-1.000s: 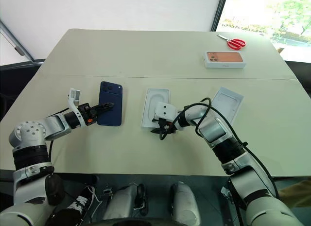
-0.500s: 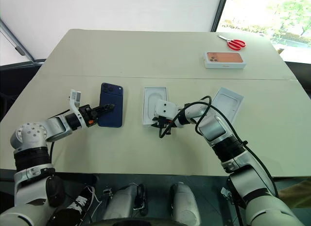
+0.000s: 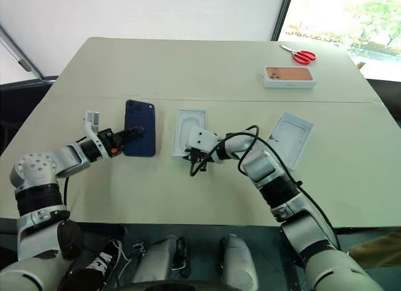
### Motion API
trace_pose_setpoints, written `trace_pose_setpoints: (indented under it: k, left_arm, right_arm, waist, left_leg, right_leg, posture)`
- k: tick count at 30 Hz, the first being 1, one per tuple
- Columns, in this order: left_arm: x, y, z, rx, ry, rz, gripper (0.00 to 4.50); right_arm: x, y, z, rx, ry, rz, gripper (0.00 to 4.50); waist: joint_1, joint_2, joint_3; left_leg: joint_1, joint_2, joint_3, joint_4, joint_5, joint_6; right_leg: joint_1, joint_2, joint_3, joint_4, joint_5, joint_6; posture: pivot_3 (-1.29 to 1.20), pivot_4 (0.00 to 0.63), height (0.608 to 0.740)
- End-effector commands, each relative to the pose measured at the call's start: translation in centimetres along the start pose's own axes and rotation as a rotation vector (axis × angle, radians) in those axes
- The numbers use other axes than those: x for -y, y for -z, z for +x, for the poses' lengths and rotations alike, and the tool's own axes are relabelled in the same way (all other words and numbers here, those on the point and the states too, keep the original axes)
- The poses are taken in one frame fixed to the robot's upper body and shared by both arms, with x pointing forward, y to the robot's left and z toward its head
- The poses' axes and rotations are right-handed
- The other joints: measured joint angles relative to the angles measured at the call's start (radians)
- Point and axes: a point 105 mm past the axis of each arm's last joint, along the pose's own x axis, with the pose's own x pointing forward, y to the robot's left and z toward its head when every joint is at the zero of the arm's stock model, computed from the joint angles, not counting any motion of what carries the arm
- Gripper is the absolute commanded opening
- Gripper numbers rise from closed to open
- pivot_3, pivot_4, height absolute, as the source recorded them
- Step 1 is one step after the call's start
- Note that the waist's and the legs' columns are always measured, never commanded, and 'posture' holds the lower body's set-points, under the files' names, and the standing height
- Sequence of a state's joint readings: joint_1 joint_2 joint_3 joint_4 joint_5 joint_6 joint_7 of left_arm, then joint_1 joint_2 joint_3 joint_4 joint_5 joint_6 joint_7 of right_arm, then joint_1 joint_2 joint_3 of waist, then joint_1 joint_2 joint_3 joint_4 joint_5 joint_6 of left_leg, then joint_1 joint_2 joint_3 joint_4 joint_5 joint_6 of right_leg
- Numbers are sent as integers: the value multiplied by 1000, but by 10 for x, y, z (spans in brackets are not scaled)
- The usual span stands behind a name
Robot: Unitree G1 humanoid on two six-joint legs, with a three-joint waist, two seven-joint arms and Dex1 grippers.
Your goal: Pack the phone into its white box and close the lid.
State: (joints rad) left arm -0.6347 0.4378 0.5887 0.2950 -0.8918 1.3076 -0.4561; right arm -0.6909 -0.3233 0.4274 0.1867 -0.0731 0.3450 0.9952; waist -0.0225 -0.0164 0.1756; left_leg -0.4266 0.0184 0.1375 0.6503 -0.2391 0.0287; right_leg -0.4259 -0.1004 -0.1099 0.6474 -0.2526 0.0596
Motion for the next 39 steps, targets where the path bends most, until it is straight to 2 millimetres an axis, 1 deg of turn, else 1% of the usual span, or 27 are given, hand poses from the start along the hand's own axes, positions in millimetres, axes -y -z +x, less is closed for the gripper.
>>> trace_pose_setpoints:
  k: [1,3,5,6,9,11,14,16,18,19,20,22,24,27,31,33,34,35,36,39]
  left_arm:
    - [23,-22,-4,55,73,43,0]
    - [27,-24,-3,53,83,47,0]
    - [29,-23,-2,43,90,43,0]
    - [30,-20,0,35,94,40,0]
    - [29,-11,7,11,92,40,0]
    - [30,-6,12,-2,97,37,0]
    - [33,-2,19,-8,108,30,0]
    - [35,3,29,-22,116,22,0]
    - [35,8,36,-42,110,22,0]
    - [31,12,41,-56,92,11,0]
    - [28,15,45,-70,73,2,0]
    - [25,18,52,-75,68,-12,0]
    - [26,24,61,-92,79,-19,0]
    - [26,33,73,-113,88,-35,0]
    - [28,39,82,-143,87,-42,0]
    - [30,39,84,-146,94,-47,1003]
    - [31,39,83,-153,100,-50,1292]
    - [32,39,83,-159,105,-50,1749]
    - [32,41,83,-173,95,-36,2310]
    - [37,40,81,-189,96,-1,3772]
  right_arm:
    - [-5,-8,10,17,-28,6,563]
    - [-7,-8,12,26,-40,49,563]
    - [-6,-6,13,17,-28,73,1503]
    - [-5,-7,13,22,-28,84,1884]
    - [0,-17,9,56,-15,70,3388]
    - [6,-25,0,97,-4,61,3388]
    - [13,-34,-15,158,0,97,3388]
    - [19,-41,-38,217,-5,130,3388]
    - [24,-40,-55,219,-1,141,3388]
    - [26,-34,-63,188,12,131,3388]
    - [28,-28,-69,156,28,115,3388]
    - [36,-23,-78,135,73,119,3388]
    - [43,-19,-83,134,108,146,3388]
    - [43,-12,-81,106,122,135,3388]
    - [43,-16,-76,124,141,140,3388]
    - [44,-16,-76,126,158,142,3452]
    - [45,-15,-77,124,165,142,3452]
    - [46,-14,-77,122,169,143,3452]
    - [46,-14,-77,123,174,144,3452]
    - [48,-16,-76,142,184,156,3452]
  waist:
    - [-1,0,0]
    - [0,0,0]
    - [-1,0,0]
    - [-1,0,0]
    - [2,0,0]
    - [6,-1,0]
    - [7,-1,1]
    - [8,-2,1]
    - [10,-2,1]
    - [9,-2,1]
    - [9,-2,1]
    - [9,-2,1]
    - [3,-2,1]
    - [6,-2,1]
    - [6,-2,2]
    - [7,-2,2]
    - [8,-2,2]
    - [8,-2,2]
    - [8,-2,2]
    - [8,-2,2]
  left_leg:
    - [0,0,0,0,0,0]
    - [0,0,0,0,0,0]
    - [0,0,0,0,1,2]
    - [0,0,0,0,1,2]
    - [0,0,0,0,1,2]
    - [0,0,0,0,2,2]
    - [-1,0,0,1,1,2]
    - [-1,0,0,1,1,2]
    - [-1,0,0,1,1,2]
    - [-1,0,0,1,1,2]
    - [-1,0,0,1,1,2]
    - [0,0,0,1,1,2]
    - [0,0,0,0,1,2]
    - [0,2,0,0,2,3]
    - [-1,2,0,1,2,3]
    - [-1,2,0,1,2,3]
    - [-1,2,0,1,2,3]
    - [-1,2,0,1,2,3]
    - [-1,2,0,1,2,3]
    - [-1,2,0,1,2,3]
  right_leg:
    - [0,0,0,0,0,0]
    - [0,0,0,0,0,0]
    - [0,1,0,0,0,0]
    - [0,1,0,0,0,0]
    - [0,1,0,0,0,0]
    - [0,1,0,0,0,0]
    - [0,1,0,0,0,0]
    - [0,1,0,0,0,0]
    - [0,1,0,0,0,0]
    - [0,1,0,0,0,0]
    - [0,1,0,0,0,0]
    - [0,1,0,0,0,0]
    - [0,1,0,0,0,0]
    - [0,3,0,0,0,0]
    - [0,3,0,0,0,0]
    - [0,3,0,0,0,0]
    - [0,3,0,0,0,0]
    - [0,3,0,0,0,0]
    - [0,3,0,0,0,0]
    - [0,3,0,0,0,0]
  posture:
    - [0,150,738]
    - [0,150,738]
    - [0,150,738]
    - [0,150,738]
    - [0,150,738]
    - [0,150,738]
    - [0,150,738]
    - [0,150,738]
    - [0,150,738]
    - [0,150,738]
    - [0,150,738]
    - [0,150,738]
    - [0,150,738]
    - [0,150,738]
    - [0,150,738]
    - [0,150,738]
    - [0,150,738]
    - [0,150,738]
    - [0,150,738]
    - [0,150,738]
